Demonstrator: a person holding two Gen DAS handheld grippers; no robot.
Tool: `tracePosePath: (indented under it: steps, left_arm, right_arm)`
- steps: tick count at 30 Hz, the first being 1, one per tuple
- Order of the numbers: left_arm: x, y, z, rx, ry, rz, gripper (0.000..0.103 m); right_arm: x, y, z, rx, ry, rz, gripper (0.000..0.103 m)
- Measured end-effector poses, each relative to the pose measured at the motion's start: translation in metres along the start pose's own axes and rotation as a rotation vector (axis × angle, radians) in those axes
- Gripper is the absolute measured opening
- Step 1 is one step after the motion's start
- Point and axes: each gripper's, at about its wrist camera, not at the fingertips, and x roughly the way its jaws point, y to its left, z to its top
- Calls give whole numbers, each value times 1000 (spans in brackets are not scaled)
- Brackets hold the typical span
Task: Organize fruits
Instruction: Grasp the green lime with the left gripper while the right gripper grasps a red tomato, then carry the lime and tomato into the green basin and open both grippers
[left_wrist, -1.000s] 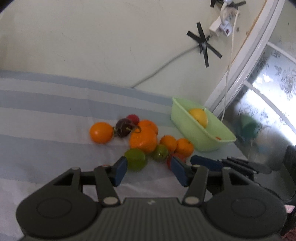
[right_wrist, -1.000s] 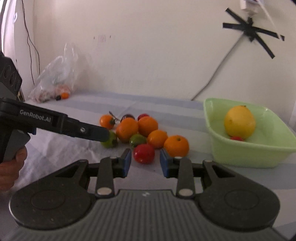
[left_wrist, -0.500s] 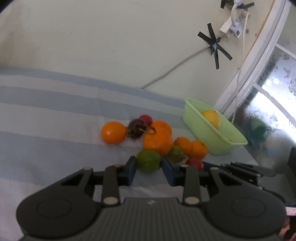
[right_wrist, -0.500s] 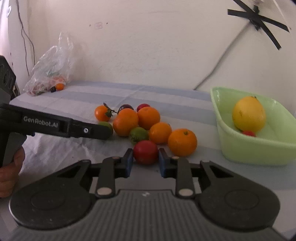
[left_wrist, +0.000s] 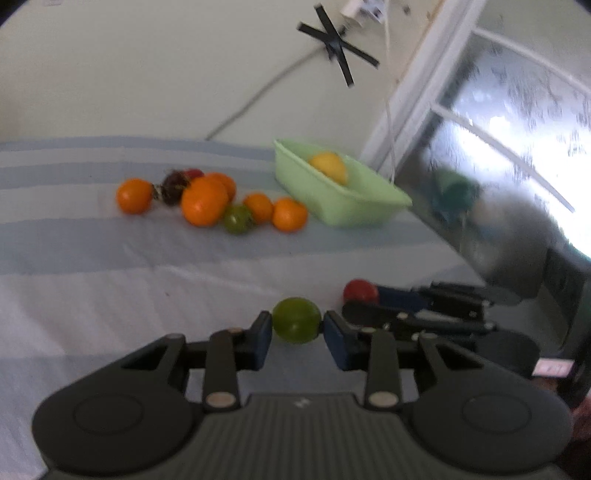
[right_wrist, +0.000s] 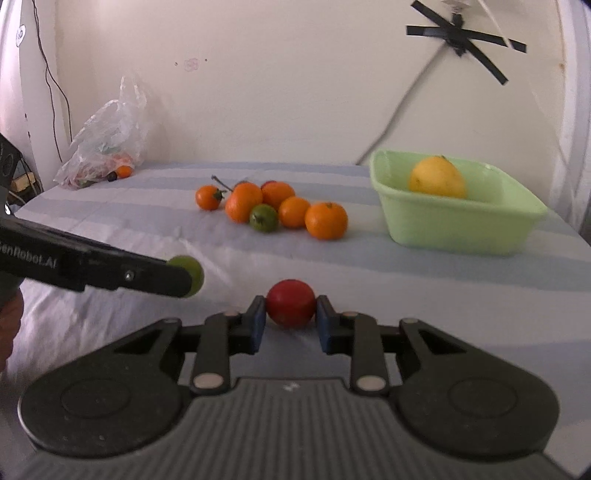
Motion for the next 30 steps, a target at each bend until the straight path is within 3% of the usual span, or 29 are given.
tracePosePath:
  steps: [10,14,17,19,26,30]
  left_arm:
    - [11,-16,5,28,-3,43,45]
    - [17,-21,6,46,-2,68,46]
    - [20,-23,5,66,-5,89,42]
    - [21,-26,5,87,-7,113,33]
    - [17,-20,7,41,-3,97,32]
    - [15,-24,23,25,-16,43,32]
  right_arm:
    - [-4,5,-4,-21,-18,-12,33]
    - [-3,5,-4,-19,-17,-12,33]
    - [-4,6,-4,-22,-17,-13,33]
    - [-4,6,-4,-23,-18,-11,33]
    - [3,5,1,-36,-8,1,32]
    - [0,-2,2,-6,-24,24,32]
